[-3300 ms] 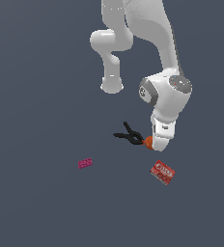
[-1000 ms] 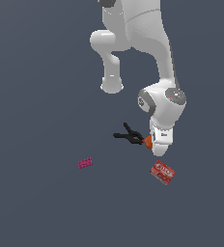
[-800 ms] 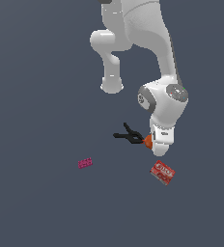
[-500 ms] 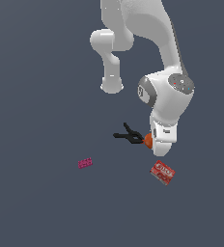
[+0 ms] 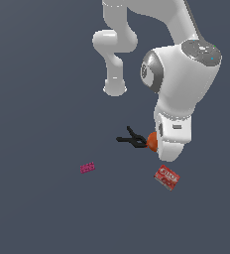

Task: Pick up a designated object from a clutter of objects.

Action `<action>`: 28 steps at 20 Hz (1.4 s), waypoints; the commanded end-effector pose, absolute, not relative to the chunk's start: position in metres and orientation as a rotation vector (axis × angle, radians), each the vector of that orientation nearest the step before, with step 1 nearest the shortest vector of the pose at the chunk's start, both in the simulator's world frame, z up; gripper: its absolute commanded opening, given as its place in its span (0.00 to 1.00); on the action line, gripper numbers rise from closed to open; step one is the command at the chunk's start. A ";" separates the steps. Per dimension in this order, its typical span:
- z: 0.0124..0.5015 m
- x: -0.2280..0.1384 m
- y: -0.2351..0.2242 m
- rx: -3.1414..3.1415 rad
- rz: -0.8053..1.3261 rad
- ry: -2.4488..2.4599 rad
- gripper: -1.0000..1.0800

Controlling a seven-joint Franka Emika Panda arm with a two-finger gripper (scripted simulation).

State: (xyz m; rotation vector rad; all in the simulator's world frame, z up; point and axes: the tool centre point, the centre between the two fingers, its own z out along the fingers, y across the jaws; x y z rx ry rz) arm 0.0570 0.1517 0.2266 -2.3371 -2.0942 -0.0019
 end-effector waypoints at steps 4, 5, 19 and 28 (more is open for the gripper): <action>0.278 0.081 0.135 -2.337 -0.003 -2.095 0.00; 0.286 0.085 0.132 -2.337 -0.003 -2.095 0.00; 0.369 0.128 0.106 -2.341 -0.001 -2.094 0.00; 0.388 0.139 0.100 -2.342 0.000 -2.094 0.00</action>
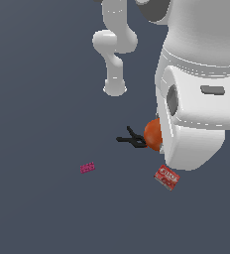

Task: Pick up a designated object from a clutter of objects.

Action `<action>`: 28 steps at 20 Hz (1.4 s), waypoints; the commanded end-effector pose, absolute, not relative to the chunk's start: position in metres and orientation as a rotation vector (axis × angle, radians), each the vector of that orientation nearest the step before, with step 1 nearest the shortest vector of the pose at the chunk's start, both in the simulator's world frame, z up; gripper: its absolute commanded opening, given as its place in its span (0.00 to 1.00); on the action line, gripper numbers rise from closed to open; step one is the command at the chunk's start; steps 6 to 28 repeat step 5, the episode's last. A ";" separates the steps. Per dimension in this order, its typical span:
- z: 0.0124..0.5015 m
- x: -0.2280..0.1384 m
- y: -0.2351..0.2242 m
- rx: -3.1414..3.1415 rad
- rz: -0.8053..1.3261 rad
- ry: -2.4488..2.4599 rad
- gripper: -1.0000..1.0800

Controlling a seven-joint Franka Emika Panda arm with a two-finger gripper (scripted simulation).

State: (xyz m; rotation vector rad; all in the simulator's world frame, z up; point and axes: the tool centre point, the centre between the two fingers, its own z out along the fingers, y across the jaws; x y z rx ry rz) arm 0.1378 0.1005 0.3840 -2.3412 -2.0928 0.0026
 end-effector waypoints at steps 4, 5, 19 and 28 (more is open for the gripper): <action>0.390 0.141 0.099 -2.342 0.000 -2.094 0.00; 0.390 0.141 0.099 -2.342 0.000 -2.094 0.00; 0.390 0.141 0.099 -2.342 0.000 -2.094 0.00; 0.390 0.141 0.099 -2.342 0.000 -2.094 0.00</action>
